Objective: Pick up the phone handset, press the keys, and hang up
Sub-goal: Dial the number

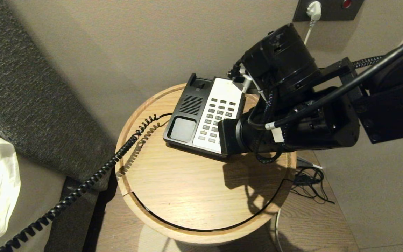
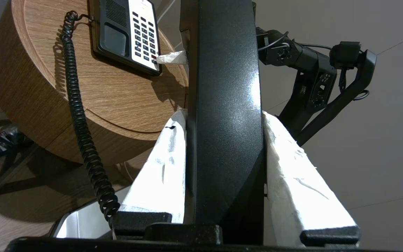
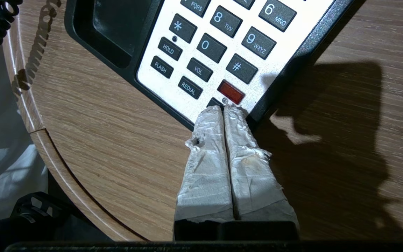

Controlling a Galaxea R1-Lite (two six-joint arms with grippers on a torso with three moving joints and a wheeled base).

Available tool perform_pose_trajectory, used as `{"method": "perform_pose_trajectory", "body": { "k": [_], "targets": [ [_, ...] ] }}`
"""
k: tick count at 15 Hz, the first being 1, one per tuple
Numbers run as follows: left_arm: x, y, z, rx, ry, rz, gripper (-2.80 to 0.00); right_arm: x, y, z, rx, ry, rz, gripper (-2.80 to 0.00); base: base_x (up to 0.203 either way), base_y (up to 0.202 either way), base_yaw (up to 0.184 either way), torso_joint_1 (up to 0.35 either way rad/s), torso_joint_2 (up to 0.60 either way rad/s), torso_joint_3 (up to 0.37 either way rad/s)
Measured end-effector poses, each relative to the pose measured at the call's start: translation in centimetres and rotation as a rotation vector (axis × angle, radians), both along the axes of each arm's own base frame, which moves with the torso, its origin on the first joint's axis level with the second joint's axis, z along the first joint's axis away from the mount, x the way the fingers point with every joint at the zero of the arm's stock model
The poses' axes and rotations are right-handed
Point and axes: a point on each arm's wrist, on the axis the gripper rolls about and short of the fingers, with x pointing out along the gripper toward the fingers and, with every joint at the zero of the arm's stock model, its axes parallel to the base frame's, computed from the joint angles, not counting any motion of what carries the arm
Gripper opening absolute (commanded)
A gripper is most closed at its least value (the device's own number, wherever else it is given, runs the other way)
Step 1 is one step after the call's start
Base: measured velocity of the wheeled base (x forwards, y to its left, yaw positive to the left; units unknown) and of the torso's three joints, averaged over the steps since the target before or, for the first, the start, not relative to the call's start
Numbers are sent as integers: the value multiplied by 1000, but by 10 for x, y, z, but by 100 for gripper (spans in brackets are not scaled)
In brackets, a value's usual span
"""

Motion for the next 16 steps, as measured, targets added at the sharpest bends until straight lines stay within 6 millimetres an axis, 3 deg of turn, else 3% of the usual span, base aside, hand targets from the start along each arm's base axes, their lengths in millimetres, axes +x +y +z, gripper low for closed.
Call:
{"method": "perform_pose_trajectory", "body": {
  "k": [16],
  "targets": [
    [0,1,0,-2,-1,-1,-280,8,-1,-5,-19,7,-14,-280,0,0,0,0,0,0]
  ]
}}
